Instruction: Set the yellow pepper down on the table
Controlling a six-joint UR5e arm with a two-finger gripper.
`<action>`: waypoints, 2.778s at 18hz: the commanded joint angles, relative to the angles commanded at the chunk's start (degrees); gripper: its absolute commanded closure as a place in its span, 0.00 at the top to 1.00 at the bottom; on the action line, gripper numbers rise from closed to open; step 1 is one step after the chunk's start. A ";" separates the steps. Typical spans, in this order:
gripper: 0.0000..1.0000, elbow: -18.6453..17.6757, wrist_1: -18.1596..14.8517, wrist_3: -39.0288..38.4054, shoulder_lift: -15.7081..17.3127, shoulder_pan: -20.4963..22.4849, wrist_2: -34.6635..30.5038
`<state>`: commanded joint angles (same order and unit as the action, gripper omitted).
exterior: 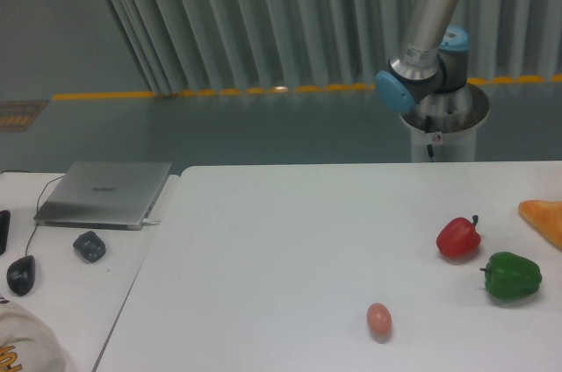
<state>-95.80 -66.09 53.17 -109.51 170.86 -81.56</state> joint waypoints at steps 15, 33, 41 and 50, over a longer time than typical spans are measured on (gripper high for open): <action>0.97 0.00 0.44 0.35 -0.70 0.88 -0.18; 0.29 2.28 -5.52 0.44 6.40 0.01 1.31; 0.29 2.38 -9.14 -2.71 14.24 -9.74 4.22; 0.29 2.20 -2.82 -4.57 5.46 -15.73 4.22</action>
<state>-93.60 -68.92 48.60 -104.05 155.13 -77.34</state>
